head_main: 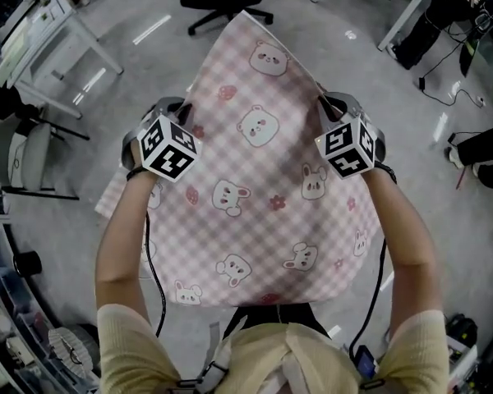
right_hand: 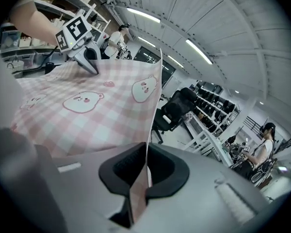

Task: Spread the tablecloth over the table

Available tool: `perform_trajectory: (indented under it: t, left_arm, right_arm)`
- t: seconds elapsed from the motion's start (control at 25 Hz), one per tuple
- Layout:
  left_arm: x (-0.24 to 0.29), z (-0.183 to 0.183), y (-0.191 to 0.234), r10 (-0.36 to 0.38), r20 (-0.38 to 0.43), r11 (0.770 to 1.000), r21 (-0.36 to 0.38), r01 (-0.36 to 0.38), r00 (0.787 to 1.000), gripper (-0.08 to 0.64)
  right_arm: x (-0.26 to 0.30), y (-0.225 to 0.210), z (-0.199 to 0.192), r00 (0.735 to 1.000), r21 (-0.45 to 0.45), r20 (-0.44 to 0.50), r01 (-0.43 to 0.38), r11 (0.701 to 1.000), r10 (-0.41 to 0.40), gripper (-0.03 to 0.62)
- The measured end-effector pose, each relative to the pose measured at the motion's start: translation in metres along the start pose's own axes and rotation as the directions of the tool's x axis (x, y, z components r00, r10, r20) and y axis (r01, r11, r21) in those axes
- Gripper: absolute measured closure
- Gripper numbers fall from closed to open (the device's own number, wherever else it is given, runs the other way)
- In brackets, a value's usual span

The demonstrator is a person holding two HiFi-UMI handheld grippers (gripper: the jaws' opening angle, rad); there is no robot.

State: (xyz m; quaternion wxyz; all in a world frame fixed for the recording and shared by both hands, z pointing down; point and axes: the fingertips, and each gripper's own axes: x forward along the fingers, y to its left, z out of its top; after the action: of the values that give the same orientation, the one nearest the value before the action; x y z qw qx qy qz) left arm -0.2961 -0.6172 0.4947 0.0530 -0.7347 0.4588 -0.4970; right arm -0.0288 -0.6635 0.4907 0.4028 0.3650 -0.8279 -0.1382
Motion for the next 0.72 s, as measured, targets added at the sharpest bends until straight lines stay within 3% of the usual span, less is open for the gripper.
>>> perform_trajectory:
  t: [0.36, 0.72]
  left_arm:
    - [0.030, -0.013, -0.009, -0.068, -0.028, 0.998, -0.013, 0.068, 0.997, 0.517]
    - [0.047, -0.021, -0.019, -0.061, -0.043, 0.998, 0.002, 0.061, 0.997, 0.503]
  right_arm:
    - [0.022, 0.008, -0.016, 0.997, 0.059, -0.071, -0.010, 0.998, 0.014, 0.568]
    - [0.030, 0.015, -0.030, 0.994, 0.099, -0.105, 0.003, 0.995, 0.008, 0.560]
